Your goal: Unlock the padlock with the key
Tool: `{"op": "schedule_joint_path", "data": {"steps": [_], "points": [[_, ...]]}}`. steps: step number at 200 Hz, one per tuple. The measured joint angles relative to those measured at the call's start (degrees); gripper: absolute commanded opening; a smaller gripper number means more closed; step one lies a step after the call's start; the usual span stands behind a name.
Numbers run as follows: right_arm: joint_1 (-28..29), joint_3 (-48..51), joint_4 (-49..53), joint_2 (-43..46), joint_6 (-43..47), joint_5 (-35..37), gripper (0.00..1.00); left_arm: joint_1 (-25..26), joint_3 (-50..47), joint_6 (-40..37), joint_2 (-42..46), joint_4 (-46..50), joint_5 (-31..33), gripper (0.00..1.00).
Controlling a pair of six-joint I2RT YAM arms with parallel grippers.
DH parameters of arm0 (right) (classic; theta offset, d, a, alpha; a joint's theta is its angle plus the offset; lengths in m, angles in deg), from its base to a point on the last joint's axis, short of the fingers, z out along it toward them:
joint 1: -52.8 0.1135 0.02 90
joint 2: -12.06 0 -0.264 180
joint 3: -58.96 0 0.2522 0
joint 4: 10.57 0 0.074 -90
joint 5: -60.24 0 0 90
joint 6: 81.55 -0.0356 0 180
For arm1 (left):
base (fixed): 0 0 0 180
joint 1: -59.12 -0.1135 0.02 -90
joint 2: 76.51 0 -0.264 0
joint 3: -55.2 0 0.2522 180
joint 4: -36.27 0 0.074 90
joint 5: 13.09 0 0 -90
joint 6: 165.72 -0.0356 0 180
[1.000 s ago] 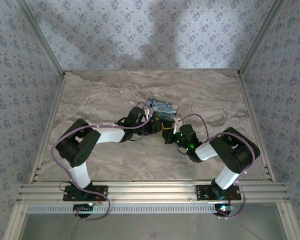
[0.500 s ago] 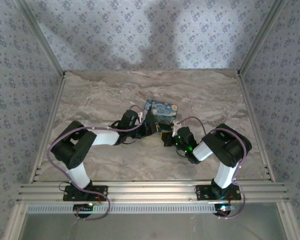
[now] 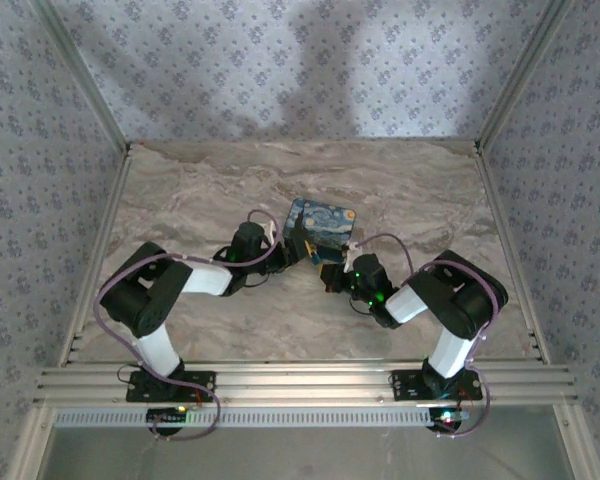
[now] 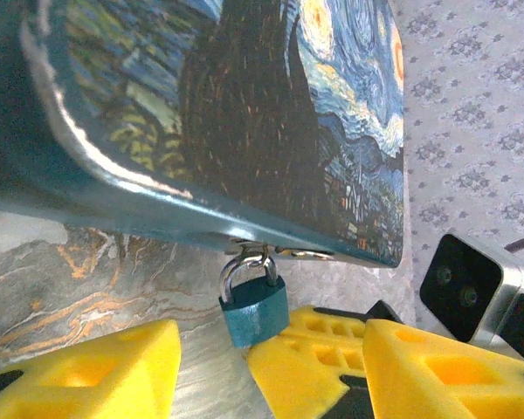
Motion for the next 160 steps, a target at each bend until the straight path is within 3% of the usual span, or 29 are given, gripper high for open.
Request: {"op": "schedule_joint_path", "data": {"steps": [160], "points": [[1.31,-3.74,6.40,1.79,-6.78,-0.04,0.00,1.14,-0.09,6.73,-6.60,-6.60,-1.20,0.49]]}}
